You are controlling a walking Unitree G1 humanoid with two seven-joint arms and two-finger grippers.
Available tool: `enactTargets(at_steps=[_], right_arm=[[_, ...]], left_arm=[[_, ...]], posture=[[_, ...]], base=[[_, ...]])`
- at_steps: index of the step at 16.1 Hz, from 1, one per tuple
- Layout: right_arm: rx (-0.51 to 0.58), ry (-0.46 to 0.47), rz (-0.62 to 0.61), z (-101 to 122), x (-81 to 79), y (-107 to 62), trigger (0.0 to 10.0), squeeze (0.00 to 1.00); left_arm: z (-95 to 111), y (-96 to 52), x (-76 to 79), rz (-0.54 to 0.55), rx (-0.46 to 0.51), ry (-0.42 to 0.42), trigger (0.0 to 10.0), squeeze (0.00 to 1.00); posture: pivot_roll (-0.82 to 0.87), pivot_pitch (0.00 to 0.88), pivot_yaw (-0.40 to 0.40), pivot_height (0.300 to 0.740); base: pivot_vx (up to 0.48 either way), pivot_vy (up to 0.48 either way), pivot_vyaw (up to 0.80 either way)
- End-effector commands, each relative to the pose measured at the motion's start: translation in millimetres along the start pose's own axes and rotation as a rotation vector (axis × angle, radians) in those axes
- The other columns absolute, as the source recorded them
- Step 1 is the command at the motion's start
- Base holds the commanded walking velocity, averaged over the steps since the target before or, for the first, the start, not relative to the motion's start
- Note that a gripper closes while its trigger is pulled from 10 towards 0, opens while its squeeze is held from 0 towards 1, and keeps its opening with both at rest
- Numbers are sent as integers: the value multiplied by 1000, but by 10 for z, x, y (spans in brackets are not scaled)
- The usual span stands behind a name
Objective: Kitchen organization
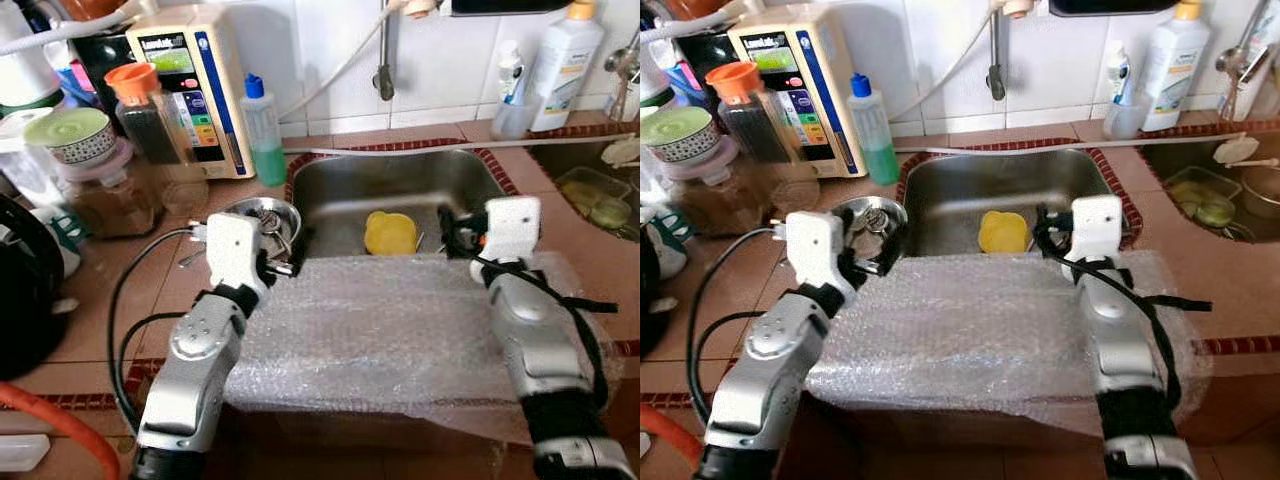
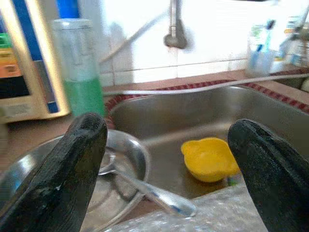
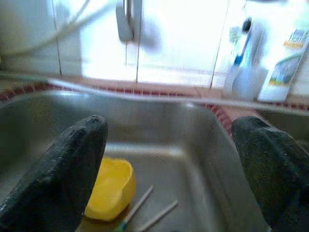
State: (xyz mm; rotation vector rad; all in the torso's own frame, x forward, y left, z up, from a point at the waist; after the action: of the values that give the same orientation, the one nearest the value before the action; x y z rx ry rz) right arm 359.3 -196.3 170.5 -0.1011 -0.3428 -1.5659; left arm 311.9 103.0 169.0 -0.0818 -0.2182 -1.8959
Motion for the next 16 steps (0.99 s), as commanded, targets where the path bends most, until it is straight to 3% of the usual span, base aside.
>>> enactTargets(at_steps=[1,3,5,6,8,10,14,16], right_arm=[[25,6,-4,73,4,-57,10000,1000],[54,14,-2,159,-9,-146,10000,1000],[86,1,10,275,-78,-250,10000,165],[96,-6,6,296,-82,-257,10000,0],[139,-34,-13,436,-101,-329,10000,0],[143,-56,-29,488,-95,-420,10000,0],[93,-76,-47,405,-27,-637,10000,0],[71,-87,-58,378,-10,-697,10000,0]], left_arm=[[79,-47,-94,57,41,11,10000,0],[130,-73,-156,98,73,8,10000,0],[169,-104,-172,101,89,-17,10000,0],[169,-105,-170,101,90,-15,10000,0],[123,-132,-165,109,82,-12,10000,0],[83,-192,-218,146,82,47,10000,0],[92,-279,-414,236,90,132,10000,0],[150,-250,-394,206,115,124,10000,0]], posture=[[-280,36,146,740],[-282,36,146,740],[-282,36,144,740],[-282,36,144,740],[-282,38,143,740],[-284,44,142,740],[-291,48,145,740],[-298,47,149,740]], base=[[0,0,0],[0,0,0],[0,0,0],[0,0,0],[0,0,0],[0,0,0],[0,0,0],[0,0,0]])
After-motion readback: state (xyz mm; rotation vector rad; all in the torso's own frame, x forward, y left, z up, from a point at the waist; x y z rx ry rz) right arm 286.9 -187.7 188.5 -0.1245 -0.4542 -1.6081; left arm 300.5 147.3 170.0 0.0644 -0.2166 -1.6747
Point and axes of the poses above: a point about 5 cm out from each wrist's last joint towards the gripper, its own y axis pointing out of the wrist towards the gripper, its own z axis along the axis of the wrist's last joint, x = y × z, the point moved 2 cm from there along y, pointing out of the wrist towards the gripper, and after that the axes turned 6 degrees about -y, right-handed, at the moved point
